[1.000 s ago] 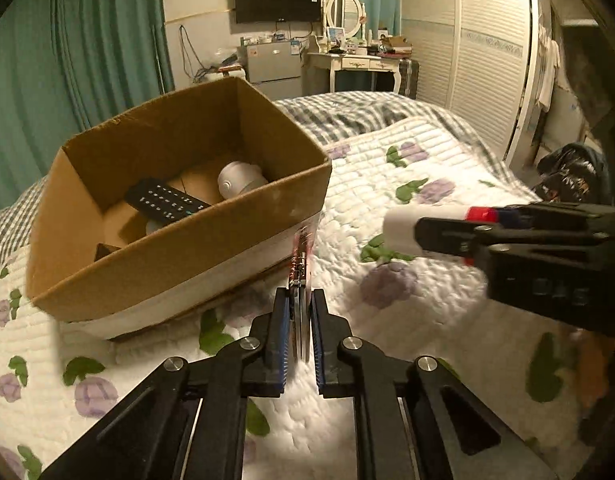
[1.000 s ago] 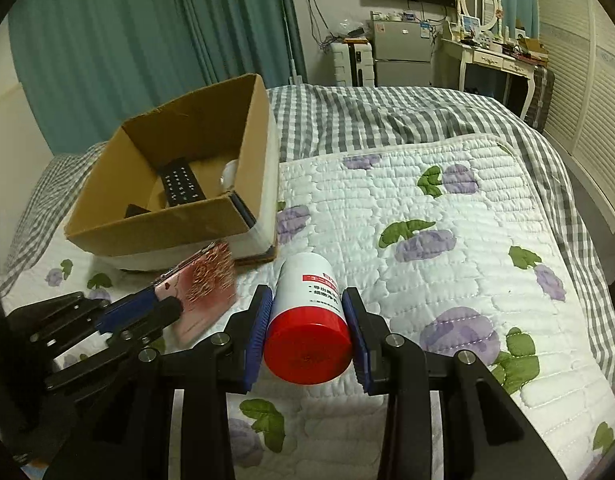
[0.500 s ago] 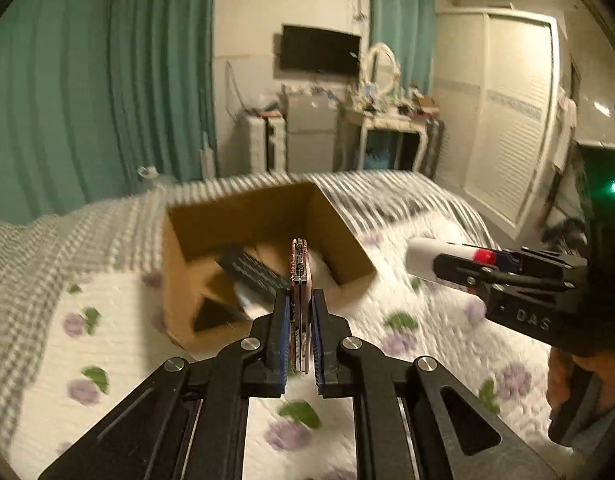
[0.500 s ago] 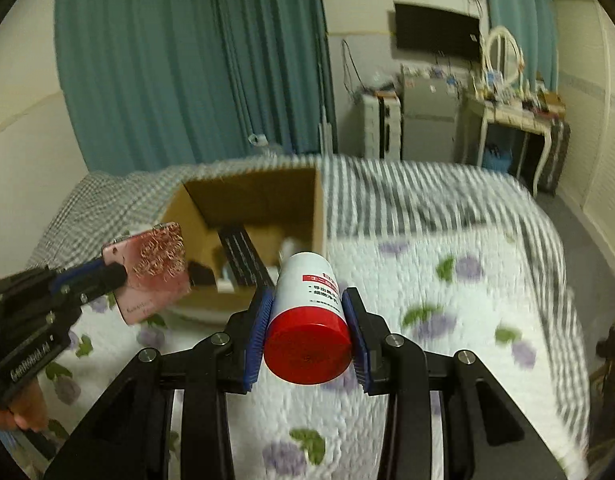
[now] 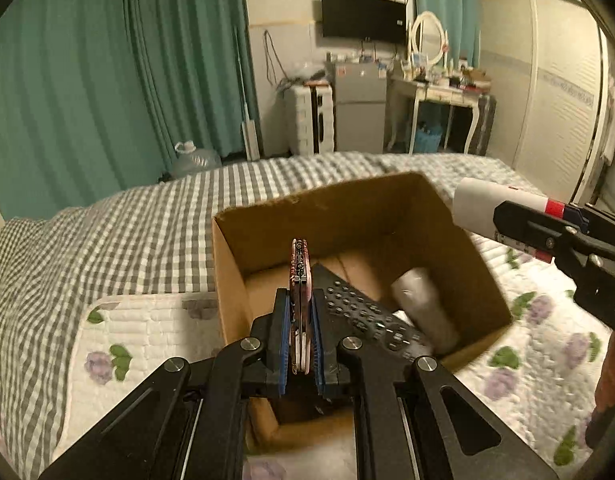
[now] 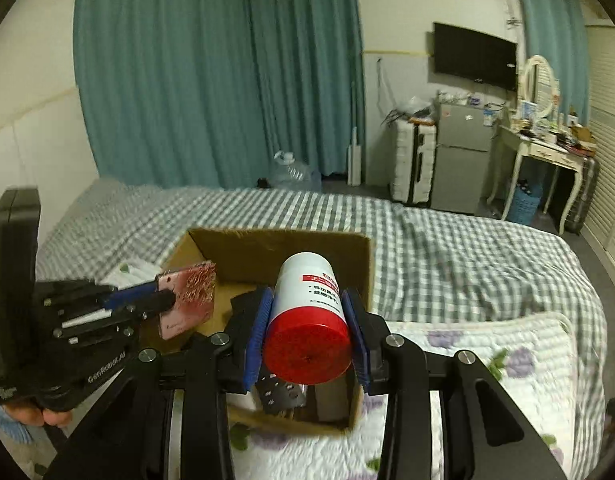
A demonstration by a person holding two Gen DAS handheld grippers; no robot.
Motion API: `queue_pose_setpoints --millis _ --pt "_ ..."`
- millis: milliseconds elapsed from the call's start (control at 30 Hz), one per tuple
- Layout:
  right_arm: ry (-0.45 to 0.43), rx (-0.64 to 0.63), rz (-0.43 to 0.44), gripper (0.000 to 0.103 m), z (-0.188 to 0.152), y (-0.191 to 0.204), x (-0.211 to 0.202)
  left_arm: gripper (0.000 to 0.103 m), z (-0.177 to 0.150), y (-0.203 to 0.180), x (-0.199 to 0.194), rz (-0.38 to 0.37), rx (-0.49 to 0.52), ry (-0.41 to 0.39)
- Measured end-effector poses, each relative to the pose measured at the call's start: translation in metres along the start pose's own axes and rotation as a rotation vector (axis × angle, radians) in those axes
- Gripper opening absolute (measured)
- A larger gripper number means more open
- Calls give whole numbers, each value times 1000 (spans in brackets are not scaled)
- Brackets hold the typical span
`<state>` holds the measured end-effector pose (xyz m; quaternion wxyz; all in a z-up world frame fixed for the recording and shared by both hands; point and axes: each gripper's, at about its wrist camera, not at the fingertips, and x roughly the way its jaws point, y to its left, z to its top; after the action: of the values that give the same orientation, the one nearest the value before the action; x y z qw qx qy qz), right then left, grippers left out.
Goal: Organize rigid objects
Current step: 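Carry the phone case and bottle into the box and release both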
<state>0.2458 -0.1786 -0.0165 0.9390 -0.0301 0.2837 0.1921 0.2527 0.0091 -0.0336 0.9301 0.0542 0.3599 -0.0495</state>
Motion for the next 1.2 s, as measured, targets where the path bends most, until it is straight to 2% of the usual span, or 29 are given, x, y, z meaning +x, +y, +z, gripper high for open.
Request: queue_pose_setpoints --millis 167,300,367,433,467,633,733,767,800,833,867,1033,1200 --pt "45 -45 3 36 5 -2 38 10 4 12 39 16 -17 27" --pt "56 -63 9 36 8 1 46 14 5 17 46 27 -45 4" --pt "53 -70 10 36 10 5 49 20 4 18 42 32 -45 -17" --pt "56 -77 18 36 12 9 53 46 6 20 36 35 -55 -32" --pt "59 -77 23 36 14 10 56 50 6 23 31 33 -67 -49" --pt "79 -76 47 36 21 12 84 50 11 27 15 32 -80 -84" --pt "95 -59 93 36 25 8 103 50 12 28 10 38 -77 -100" --pt "98 -39 104 38 25 5 107 50 11 28 8 33 -73 -105" --pt "85 -17 101 48 25 2 108 52 11 27 7 29 -70 -108" --pt "66 4 102 61 25 -2 106 53 10 26 6 28 -65 -111" --pt "53 17 106 63 25 -4 103 53 10 25 5 29 -60 -115" --pt "3 59 91 63 31 -16 75 53 7 19 -1 31 -55 -116" --pt "-78 74 57 63 29 -19 17 54 3 11 -29 41 -55 -150"
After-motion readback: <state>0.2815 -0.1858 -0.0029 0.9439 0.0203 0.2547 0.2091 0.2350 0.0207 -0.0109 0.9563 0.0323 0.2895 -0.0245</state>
